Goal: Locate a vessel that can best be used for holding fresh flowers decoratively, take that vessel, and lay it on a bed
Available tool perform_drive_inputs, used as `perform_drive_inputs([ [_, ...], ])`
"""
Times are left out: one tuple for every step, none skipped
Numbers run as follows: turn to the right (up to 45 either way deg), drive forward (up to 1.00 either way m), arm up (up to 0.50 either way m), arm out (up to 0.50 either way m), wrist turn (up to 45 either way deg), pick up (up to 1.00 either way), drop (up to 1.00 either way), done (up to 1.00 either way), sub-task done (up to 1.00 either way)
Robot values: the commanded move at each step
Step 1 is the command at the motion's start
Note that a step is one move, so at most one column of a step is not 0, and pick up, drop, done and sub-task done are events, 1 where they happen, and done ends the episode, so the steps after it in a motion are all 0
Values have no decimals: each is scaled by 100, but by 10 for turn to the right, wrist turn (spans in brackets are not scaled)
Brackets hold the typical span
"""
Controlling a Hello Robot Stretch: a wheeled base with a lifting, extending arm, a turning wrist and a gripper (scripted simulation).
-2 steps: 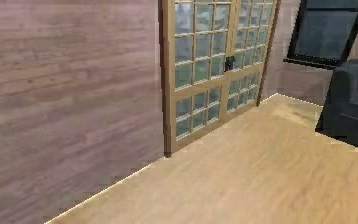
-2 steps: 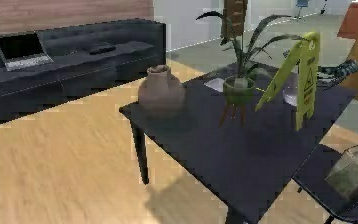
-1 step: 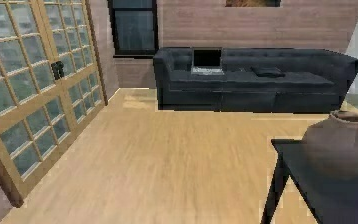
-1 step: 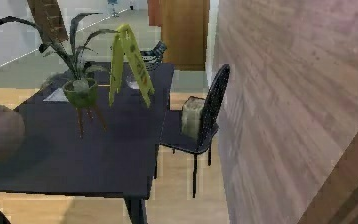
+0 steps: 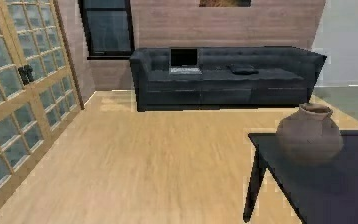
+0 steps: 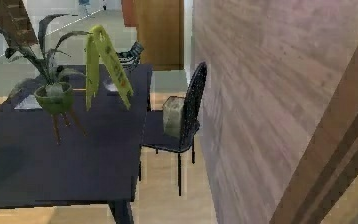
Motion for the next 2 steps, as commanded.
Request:
perform_drive_inputs([
  [0, 65, 0, 0, 0, 0, 0, 0, 0],
  [-150, 0, 0, 0, 0, 0, 0, 0, 0],
])
